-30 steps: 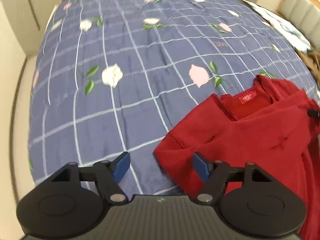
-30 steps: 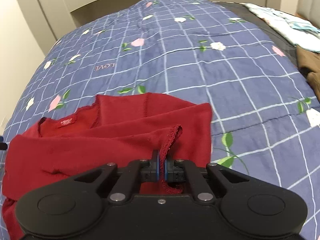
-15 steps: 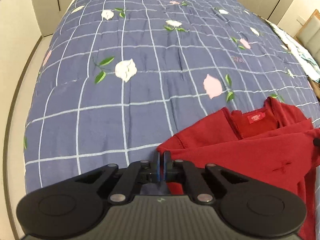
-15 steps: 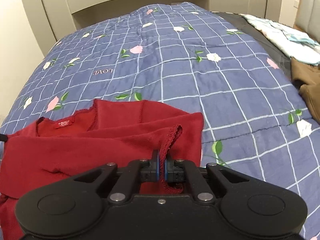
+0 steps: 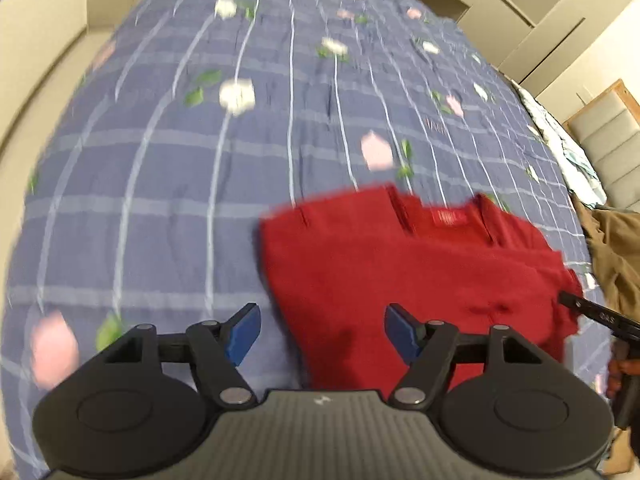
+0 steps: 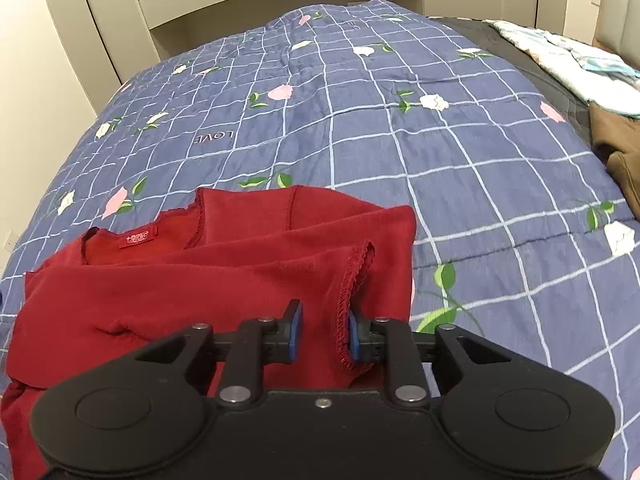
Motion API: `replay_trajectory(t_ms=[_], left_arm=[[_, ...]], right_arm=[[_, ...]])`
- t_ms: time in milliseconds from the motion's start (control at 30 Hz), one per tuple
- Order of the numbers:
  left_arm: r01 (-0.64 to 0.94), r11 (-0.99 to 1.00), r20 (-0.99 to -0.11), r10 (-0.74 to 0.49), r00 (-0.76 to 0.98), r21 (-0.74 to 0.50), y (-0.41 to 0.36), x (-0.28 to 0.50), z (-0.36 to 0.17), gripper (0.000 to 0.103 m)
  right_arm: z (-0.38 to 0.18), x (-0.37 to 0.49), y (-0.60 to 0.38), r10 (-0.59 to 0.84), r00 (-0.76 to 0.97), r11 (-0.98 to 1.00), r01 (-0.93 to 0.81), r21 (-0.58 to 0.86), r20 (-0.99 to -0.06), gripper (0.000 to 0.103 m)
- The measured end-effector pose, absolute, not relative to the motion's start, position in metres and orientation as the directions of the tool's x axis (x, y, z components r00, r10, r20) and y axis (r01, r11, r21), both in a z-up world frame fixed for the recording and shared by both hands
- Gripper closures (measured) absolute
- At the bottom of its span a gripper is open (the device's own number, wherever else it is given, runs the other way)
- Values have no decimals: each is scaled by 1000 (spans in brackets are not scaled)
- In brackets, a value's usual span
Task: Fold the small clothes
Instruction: 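Lower the held cuff onto the sweater body and open the right gripper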
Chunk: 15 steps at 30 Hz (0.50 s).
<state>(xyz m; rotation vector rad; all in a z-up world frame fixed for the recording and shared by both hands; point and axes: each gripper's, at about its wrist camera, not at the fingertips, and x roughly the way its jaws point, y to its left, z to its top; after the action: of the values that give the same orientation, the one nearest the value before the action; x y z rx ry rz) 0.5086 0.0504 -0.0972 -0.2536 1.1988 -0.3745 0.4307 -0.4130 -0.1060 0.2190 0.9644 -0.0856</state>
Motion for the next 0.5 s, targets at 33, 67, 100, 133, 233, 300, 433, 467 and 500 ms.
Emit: replay_trajectory(t_ms=[33,67,100,133,233,300,433,467,500], left_arm=[[143,908,-859,-420,294,-395,47,504,-102,30],[141,907,-862,-421,282,-397,44,500,-105,30],[136,909,-866,-417,275,-394,40,497,-109,33],[128,910,-872,-414,263,-394,37,494,-113,38],[87,910,-881,-414,227,-405,32,491,-123,89],[96,919,-884,-393,254,-381,28,487,-119,96],[33,939,-884,-334,326,-343,38,482,-107,99],[13,940,-884,-325,337,-341,42,482,-107,99],[1,936,-882,-332,334,-352,46,481,-110,99]], right_arm=[[-106,429,-413,28,571,973,173,153,-821,72],[-105,428,-413,32,574,971,176,161,-818,71],[-105,426,-413,37,577,969,179,170,-816,69],[-105,426,-413,42,578,967,180,178,-815,68],[-106,425,-412,46,578,968,175,180,-815,67],[-105,425,-412,53,579,967,174,186,-814,67],[-102,425,-409,60,585,968,163,190,-809,92],[-102,425,-407,59,583,971,155,182,-810,98],[-103,426,-404,49,578,976,146,162,-815,98]])
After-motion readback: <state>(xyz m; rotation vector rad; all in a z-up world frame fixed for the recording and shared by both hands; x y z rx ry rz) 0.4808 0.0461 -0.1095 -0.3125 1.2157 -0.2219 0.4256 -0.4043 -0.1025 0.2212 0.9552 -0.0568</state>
